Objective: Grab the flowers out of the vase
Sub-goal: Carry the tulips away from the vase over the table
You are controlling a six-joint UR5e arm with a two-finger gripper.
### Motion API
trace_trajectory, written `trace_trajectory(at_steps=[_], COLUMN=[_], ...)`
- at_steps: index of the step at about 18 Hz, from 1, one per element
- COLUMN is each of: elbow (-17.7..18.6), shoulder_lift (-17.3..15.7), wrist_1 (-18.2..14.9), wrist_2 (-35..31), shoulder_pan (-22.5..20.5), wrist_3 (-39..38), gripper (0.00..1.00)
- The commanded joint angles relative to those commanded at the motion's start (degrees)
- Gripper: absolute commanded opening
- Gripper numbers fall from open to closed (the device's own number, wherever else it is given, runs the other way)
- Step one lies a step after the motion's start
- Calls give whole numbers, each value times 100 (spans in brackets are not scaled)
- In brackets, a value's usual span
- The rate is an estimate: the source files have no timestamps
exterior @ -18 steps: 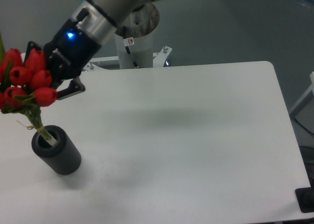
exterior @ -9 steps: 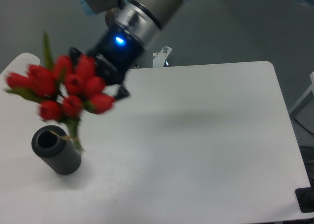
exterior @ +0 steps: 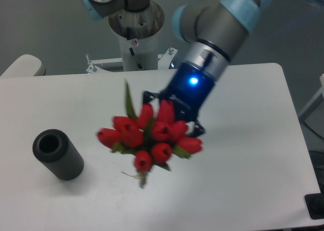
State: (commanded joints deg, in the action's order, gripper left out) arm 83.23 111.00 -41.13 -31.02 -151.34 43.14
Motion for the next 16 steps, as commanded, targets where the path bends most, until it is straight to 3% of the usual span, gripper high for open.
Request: trace_trajectory(at_steps=[4, 16], elbow=[237, 150], shoulder_lift=[0, 70], wrist_1=[-9, -9], wrist_2=[-719, -985], shoulder_pan=[-27, -27], wrist_3=[1064, 1118], gripper=[33, 33])
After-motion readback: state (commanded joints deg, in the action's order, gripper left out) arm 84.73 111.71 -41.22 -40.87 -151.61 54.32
